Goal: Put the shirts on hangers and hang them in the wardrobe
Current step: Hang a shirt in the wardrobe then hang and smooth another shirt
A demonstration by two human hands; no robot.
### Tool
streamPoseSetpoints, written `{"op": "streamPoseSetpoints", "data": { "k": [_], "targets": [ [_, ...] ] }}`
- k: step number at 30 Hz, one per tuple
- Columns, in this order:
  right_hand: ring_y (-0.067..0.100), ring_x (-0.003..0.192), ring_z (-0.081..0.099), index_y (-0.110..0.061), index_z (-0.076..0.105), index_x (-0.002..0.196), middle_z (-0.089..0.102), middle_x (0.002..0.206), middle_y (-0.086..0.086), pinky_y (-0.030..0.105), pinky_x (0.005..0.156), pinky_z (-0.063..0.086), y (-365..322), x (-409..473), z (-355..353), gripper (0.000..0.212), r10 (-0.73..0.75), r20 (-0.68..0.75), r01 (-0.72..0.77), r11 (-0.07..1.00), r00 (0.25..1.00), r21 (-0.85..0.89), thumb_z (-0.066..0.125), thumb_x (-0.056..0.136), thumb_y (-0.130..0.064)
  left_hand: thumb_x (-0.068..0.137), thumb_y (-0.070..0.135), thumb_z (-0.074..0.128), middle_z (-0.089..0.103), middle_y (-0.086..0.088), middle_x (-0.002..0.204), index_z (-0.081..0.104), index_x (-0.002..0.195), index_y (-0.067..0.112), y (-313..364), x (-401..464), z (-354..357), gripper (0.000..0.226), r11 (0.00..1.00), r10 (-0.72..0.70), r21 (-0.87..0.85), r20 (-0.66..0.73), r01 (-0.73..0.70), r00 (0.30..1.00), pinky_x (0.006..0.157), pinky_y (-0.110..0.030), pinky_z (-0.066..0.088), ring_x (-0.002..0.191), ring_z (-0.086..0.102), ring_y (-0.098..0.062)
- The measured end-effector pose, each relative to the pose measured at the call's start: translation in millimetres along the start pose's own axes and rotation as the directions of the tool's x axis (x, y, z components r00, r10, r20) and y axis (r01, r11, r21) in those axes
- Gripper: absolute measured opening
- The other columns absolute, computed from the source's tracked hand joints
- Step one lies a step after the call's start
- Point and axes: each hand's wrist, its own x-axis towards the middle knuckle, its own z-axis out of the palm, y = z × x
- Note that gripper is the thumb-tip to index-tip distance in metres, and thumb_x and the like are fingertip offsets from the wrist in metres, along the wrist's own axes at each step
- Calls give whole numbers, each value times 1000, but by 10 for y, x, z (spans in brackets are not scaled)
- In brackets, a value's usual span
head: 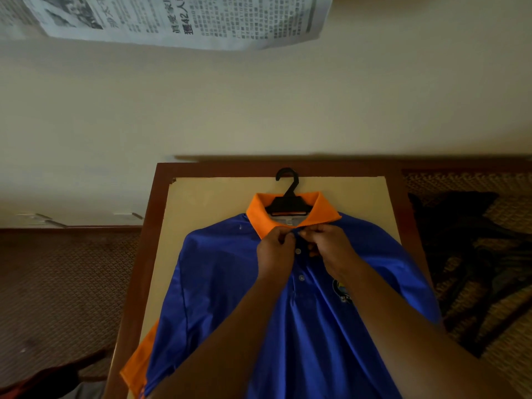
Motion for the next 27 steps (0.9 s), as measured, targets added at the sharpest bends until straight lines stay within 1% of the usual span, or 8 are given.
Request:
{"op": "streamPoseSetpoints", "data": {
  "k": [4, 8, 14, 18, 20, 22, 24, 27],
  "targets": [
    [13, 59, 49, -10, 60, 69, 56, 65, 2, 26, 56, 38, 54, -10, 43, 22, 23, -13, -21, 991, 1000, 135, 59, 90, -4, 93, 14, 49, 57, 3, 65, 59, 73, 15, 42, 42, 5, 22, 988, -155, 7, -23, 155, 988, 50, -22, 38, 57, 48, -9],
    [10, 57, 50, -11, 64, 72, 59, 63, 0, 23, 55, 37, 119, -7, 5, 21, -20, -8, 21, 987, 1000, 157, 59, 91, -5, 94, 17, 51, 52, 5, 63, 50, 69, 19, 30, 52, -24, 25, 910, 123, 396, 18, -120, 992, 51, -24, 35, 57, 47, -10],
    [9, 64, 57, -7, 69, 74, 66, 71, 2, 25, 62, 44, 196, 69, -86, 20, -256, -163, 182, 913, 953, -365, 60, 91, -9, 91, 41, 58, 56, 1, 100, 55, 93, 19, -228, 86, -85, 22, 680, 317, 686, 47, -261, 947, 81, -30, 39, 95, 48, -18],
    [11, 71, 49, -9, 64, 86, 58, 83, 3, 18, 60, 33, -1, 39, -252, 14, -471, -410, 255, 840, 781, -478, 53, 94, -9, 90, 48, 46, 52, -11, 124, 52, 117, 12, -431, 13, -123, 45, 633, 455, 726, -66, -271, 888, 93, -46, 41, 114, 49, -33],
    [14, 85, 52, -5, 64, 99, 57, 97, 8, 13, 69, 36, -175, 77, -233, 12, -637, -342, 375, 720, 691, -584, 53, 94, -5, 90, 55, 32, 38, -14, 145, 37, 136, 14, -524, 11, -137, 62, 610, 426, 751, -39, -255, 904, 110, -51, 25, 136, 32, -35],
    [21, 99, 53, -5, 61, 110, 57, 107, 10, 23, 80, 42, -323, 218, -132, 18, -703, -50, 443, 500, 709, -744, 54, 93, -6, 90, 60, 23, 17, -11, 159, 21, 150, 15, -627, 42, -155, 74, 561, 375, 791, 22, -245, 927, 117, -46, 1, 147, 7, -30],
    [27, 113, 49, -12, 49, 132, 52, 123, 11, 35, 90, 45, -423, 409, -22, 39, -566, 267, 468, 246, 780, -849, 55, 94, -14, 92, 61, 21, 12, -10, 160, 13, 152, 16, -701, 64, -184, 75, 493, 379, 834, 49, -246, 924, 117, -44, -3, 147, 1, -26],
    [32, 117, 47, -26, 25, 146, 44, 133, 13, 44, 94, 42, -472, 628, 46, 65, -313, 457, 459, -70, 833, -886, 58, 91, -30, 95, 59, 20, 16, -11, 159, 12, 152, 14, -746, 56, -186, 73, 451, 374, 862, 53, -231, 926, 115, -46, 3, 146, 6, -26]
  ]
}}
